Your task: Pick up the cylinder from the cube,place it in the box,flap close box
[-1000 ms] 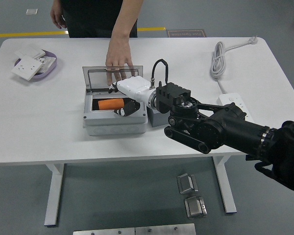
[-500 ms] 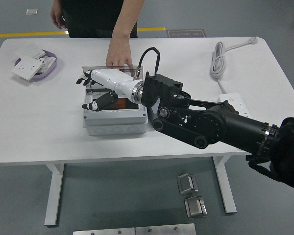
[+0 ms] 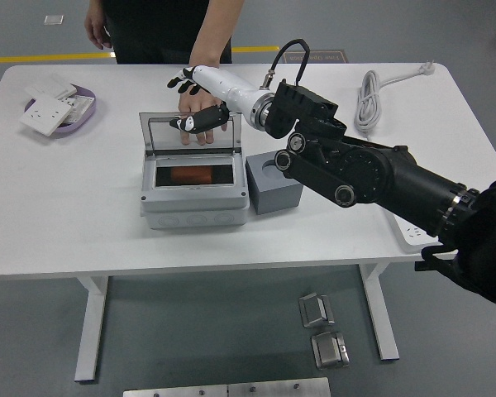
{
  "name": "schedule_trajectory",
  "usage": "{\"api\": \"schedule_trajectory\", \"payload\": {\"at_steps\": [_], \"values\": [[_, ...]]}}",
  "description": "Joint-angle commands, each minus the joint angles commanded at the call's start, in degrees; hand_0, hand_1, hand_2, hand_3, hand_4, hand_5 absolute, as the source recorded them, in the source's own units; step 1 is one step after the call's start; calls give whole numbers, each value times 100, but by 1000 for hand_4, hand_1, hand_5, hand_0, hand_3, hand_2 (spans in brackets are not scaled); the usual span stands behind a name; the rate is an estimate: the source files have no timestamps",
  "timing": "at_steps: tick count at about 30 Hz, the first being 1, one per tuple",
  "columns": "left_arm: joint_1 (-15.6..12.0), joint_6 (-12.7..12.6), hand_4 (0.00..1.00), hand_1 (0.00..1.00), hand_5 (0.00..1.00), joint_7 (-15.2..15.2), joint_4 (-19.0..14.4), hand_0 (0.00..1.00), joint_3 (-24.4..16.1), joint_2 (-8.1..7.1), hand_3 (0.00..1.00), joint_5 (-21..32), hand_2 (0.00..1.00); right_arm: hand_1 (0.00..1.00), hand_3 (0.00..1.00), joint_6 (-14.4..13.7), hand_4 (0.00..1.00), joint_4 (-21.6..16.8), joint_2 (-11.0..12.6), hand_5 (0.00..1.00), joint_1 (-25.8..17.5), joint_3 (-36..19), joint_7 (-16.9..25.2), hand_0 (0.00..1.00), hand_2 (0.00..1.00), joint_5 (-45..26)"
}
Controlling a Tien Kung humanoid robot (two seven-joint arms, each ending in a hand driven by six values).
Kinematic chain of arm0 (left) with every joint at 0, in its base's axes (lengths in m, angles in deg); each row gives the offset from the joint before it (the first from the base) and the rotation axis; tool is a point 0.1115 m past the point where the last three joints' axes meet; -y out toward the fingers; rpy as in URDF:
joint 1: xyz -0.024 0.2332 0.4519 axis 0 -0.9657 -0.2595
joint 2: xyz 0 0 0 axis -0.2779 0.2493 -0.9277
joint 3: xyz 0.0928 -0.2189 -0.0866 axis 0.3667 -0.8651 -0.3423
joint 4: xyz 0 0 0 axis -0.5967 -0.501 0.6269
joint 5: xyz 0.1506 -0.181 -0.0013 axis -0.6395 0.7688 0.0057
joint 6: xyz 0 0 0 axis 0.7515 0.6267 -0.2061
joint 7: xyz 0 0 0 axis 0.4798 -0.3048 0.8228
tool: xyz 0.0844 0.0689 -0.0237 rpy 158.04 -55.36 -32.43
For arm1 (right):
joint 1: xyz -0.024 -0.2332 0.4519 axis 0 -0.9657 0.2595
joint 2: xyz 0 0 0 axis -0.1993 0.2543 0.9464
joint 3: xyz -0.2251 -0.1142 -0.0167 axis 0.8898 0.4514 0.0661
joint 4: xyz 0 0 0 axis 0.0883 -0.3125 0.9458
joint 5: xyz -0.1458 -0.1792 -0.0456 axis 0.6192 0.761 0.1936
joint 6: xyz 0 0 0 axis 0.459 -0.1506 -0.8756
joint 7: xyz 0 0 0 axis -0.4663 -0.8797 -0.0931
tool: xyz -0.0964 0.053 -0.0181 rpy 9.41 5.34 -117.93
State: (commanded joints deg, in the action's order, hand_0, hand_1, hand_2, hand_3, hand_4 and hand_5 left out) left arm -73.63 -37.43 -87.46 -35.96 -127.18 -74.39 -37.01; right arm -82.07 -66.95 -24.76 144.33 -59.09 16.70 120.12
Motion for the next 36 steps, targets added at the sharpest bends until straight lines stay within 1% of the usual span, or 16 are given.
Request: {"api": "schedule_trajectory", "payload": {"at_steps": [2,5,9,16,23,26,29,36], "values": [[14,4,611,588,299,-8,0,553,7,-3,573,4,550,750,810,-7,796,173,0,335,-21,49,29,844,746,-60],[31,12,611,590,298,-26,0,553,24,-3,573,14,550,750,809,-22,798,326,0,335,-82,130,56,841,746,-128],[36,19,611,590,298,-41,0,553,41,5,573,23,550,750,809,-33,798,304,0,335,-172,223,56,841,746,-147],[29,16,607,588,294,-35,0,553,30,11,573,14,550,748,808,-33,800,-24,0,337,-247,269,30,838,744,-49],[24,18,606,588,291,-54,0,553,27,10,573,31,550,743,805,-42,795,-490,10,342,-373,359,-17,832,740,45],[14,16,606,588,291,-55,0,553,31,13,573,45,550,743,805,-36,795,-719,96,342,-440,386,-41,832,740,113],[6,15,607,588,289,-59,0,553,28,13,573,50,550,739,806,-22,793,-866,182,344,-494,381,-59,825,740,186],[-3,23,606,588,288,-89,0,553,35,13,573,71,550,739,804,8,791,-977,339,343,-600,317,-70,825,740,258]]}}
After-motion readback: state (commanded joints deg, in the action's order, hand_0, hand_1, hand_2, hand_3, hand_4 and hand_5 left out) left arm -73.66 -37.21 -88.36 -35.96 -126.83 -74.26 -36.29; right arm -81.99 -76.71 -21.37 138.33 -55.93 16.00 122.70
